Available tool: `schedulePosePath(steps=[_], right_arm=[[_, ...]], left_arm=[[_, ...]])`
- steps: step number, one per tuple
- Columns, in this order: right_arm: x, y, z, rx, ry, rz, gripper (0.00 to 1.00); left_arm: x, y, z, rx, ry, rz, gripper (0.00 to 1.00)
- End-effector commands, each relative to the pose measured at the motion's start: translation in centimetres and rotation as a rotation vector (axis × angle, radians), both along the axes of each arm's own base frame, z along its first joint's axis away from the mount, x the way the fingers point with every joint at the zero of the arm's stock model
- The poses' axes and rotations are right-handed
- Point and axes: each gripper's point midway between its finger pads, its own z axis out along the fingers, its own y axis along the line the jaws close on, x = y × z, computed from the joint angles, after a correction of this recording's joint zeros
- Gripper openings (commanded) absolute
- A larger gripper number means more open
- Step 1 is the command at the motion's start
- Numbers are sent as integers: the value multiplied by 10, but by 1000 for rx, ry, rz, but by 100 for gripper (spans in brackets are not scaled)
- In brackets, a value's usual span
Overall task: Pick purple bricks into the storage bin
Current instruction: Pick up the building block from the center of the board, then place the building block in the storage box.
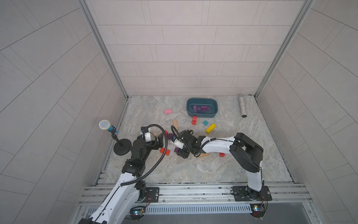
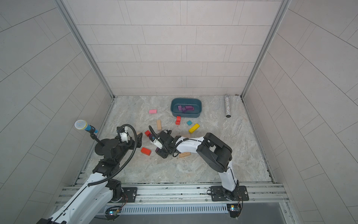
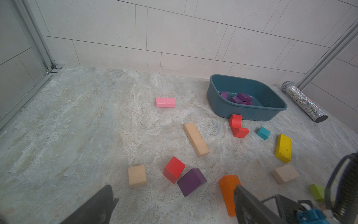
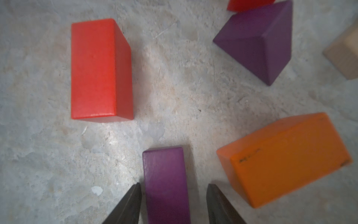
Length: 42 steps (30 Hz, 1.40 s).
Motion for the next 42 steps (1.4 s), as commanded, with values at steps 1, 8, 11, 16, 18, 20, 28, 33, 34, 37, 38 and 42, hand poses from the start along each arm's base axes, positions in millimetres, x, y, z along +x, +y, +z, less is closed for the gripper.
schedulePosePath(steps=[1,8,11,16,18,20,28,33,34,37,38,42], right_arm=[[-4,-4,-14,-29,37,-6,52],[-6,-7,-4,-25,30,-4,40],[-5,-9,16,-13,3,-1,36],[-6,-14,54,-6,-37,18,32],[-8,-17,70,-1,-56,25,32],[-6,-23,87,1,-86,24,31],[67,-59,159,79,-231,-119,28],[146,-103,180,107,-251,-277,25],[166,-114,183,114,-250,-319,25],[214,-144,183,104,-247,-415,24],[226,-151,186,102,-249,-438,24],[270,-174,168,55,-223,-505,23]], left_arm=[[1,0,7,-13,-19,2,100],[1,1,7,-11,-17,6,100],[1,2,7,-5,-13,8,100],[1,2,7,-4,-14,6,100],[1,2,7,-2,-14,8,100],[1,1,7,-3,-13,5,100],[0,-7,10,-23,-38,-44,100],[-1,-17,14,-47,-64,-97,100],[-1,-17,13,-44,-60,-100,100],[0,-18,13,-40,-55,-102,100],[0,-18,12,-40,-52,-103,100],[1,-17,12,-33,-51,-102,100]])
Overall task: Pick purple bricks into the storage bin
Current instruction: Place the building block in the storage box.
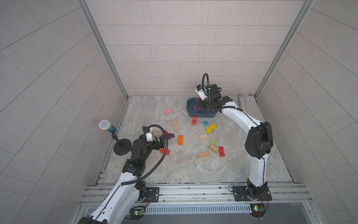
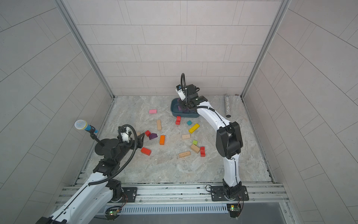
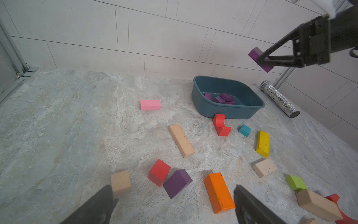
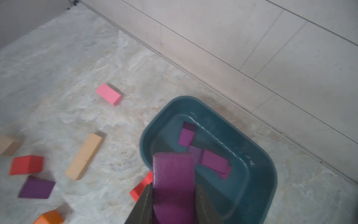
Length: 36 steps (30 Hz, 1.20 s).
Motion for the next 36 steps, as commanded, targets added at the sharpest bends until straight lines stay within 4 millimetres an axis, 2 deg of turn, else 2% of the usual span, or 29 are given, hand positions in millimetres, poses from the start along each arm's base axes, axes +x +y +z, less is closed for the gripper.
schedulePosePath(steps=[1,4,9,13,16,22,30,32,36], right_arm=[[13,-12,-24,-41,87,-21,22],[29,-23,-41,-37,133,-53,21],[42,-45,-62,-54,170,-134,20],[42,-64,-90,-65,235,-192,20],[40,-70,-110,-62,281,-202,20],[36,-79,-135,-72,333,-218,20],[36,-87,-146,-62,353,-234,21],[36,-88,-146,-63,352,-234,24],[36,-89,-148,-65,356,-234,38]], left_arm=[[2,-1,7,-3,-29,-9,100],[2,0,7,2,-29,-2,100],[2,1,7,2,-29,-1,100],[2,0,7,-1,-31,-4,100],[2,0,8,-1,-32,-3,100],[1,0,9,-3,-35,-5,100],[1,1,8,1,-36,-2,100],[1,1,8,3,-37,-1,100],[1,1,8,1,-38,-2,100]])
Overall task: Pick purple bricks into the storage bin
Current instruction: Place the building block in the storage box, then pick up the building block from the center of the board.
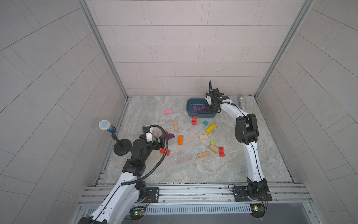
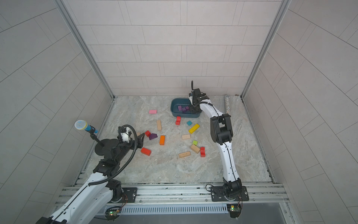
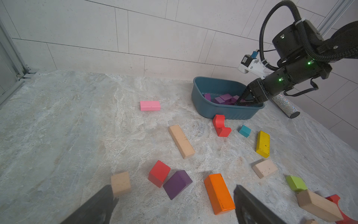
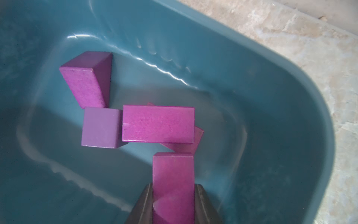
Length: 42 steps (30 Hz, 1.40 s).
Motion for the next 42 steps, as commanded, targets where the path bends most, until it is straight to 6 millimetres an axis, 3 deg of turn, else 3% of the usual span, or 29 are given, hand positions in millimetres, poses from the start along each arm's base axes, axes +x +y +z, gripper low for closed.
schedulePosePath(steps=[1,7,11,14,19,23,26,32,42], right_arm=[[-2,-3,-5,1,20,-6,40],[-2,-2,0,5,12,-2,54],[-4,1,17,5,-10,10,60],[-12,13,46,9,-56,49,63],[-33,50,114,85,-179,114,65],[-63,85,137,102,-225,203,57],[-91,115,137,121,-222,300,54],[-150,178,120,154,-216,551,57],[-205,246,75,247,-131,811,57]], left_arm=[[1,1,6,1,-30,0,100],[1,1,6,2,-29,-1,100],[1,0,6,0,-30,-2,100],[1,1,6,1,-31,-1,100],[1,1,5,2,-28,1,100],[1,1,6,0,-31,-1,100],[0,1,6,-3,-33,-2,100],[0,0,7,-9,-36,-4,100],[0,1,7,-6,-36,1,100]])
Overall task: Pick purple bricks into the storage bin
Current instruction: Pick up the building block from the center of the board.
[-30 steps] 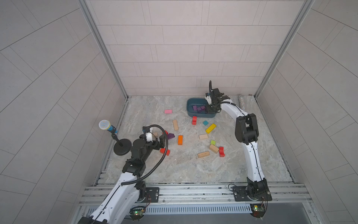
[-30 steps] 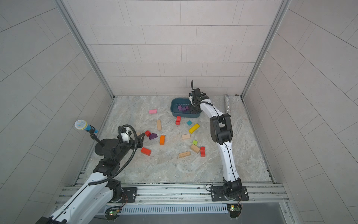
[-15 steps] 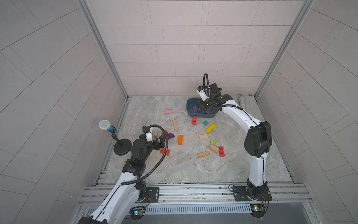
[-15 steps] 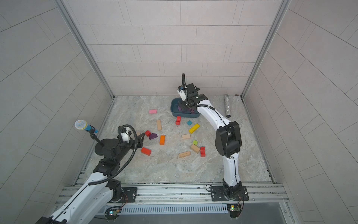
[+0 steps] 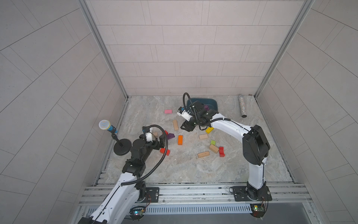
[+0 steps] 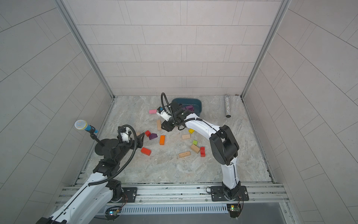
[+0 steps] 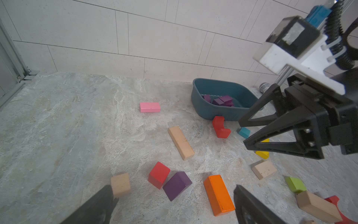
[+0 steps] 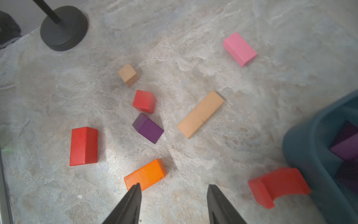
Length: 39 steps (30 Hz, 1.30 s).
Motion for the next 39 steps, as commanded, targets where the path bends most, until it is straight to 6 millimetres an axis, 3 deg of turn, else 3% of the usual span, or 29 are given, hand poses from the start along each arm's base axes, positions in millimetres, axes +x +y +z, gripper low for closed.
schedulePosePath(steps=[1,6,9,26,39], right_arm=[[-18,29,-9,26,-12,129,57],[-36,53,-45,-25,15,204,56],[-35,61,-58,-34,29,221,56],[-15,77,-87,-59,41,199,65],[-4,81,-96,-84,35,228,69]], left_arm=[[0,2,5,-3,-28,3,100],[0,2,4,-2,-26,3,100],[0,1,5,-2,-28,1,100],[1,1,4,0,-27,-1,100],[0,1,6,-2,-32,-1,100]])
